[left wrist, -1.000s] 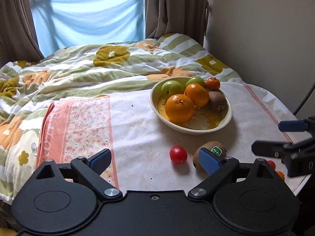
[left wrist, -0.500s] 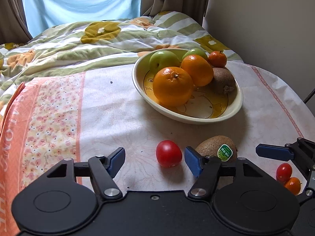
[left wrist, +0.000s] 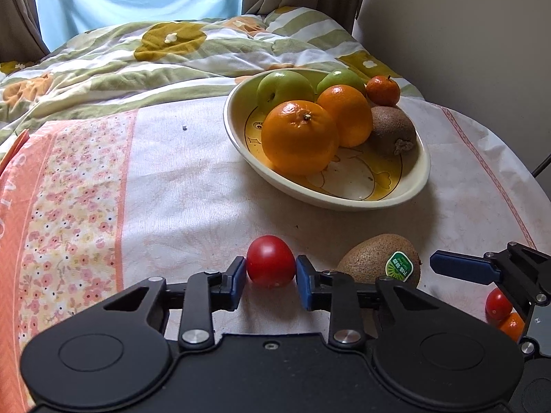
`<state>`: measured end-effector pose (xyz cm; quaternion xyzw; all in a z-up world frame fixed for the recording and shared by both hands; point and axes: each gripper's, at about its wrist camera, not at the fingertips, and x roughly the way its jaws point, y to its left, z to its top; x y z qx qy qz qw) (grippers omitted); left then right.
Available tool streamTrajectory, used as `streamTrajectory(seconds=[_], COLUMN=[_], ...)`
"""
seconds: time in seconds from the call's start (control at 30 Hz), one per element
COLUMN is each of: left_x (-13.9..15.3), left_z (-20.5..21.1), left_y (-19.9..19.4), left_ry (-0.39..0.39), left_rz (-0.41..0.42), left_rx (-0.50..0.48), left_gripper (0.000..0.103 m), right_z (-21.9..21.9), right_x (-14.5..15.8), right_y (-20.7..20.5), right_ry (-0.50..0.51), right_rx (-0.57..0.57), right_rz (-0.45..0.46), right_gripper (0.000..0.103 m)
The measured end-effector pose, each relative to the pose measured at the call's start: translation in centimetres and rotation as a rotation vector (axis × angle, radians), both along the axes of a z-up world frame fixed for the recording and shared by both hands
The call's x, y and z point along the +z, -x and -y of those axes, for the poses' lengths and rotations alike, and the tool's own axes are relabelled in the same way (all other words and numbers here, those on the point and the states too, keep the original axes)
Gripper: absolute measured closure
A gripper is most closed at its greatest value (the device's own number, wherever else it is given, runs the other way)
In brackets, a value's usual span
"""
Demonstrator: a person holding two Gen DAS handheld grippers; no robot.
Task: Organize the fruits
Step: 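Grasp the red tomato with the left tool while the right tool grasps the kiwi, then carry the tomato and kiwi over the duck bowl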
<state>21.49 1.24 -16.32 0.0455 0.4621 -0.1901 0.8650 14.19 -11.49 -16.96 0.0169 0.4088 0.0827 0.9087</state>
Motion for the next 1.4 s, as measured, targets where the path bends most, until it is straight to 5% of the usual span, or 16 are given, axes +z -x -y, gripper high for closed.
streamTrajectory(seconds=[0.83, 1.4], left_x=[1.6, 3.1], left_z=[-2.3, -3.1], left_y=[1.7, 3.6], left_ry=[0.004, 0.007], left_rz=[0.055, 0.083], left_rx=[0.051, 0.077], left_gripper=[0.069, 0.069], right_z=[-0.8, -0.2], right_x=[-0.1, 1.4], right_y=[-1.2, -0.9], right_ry=[0.045, 0.015], right_rx=[0.017, 0.016], right_rz=[0.006, 0.016], right_gripper=[0.020, 0.022])
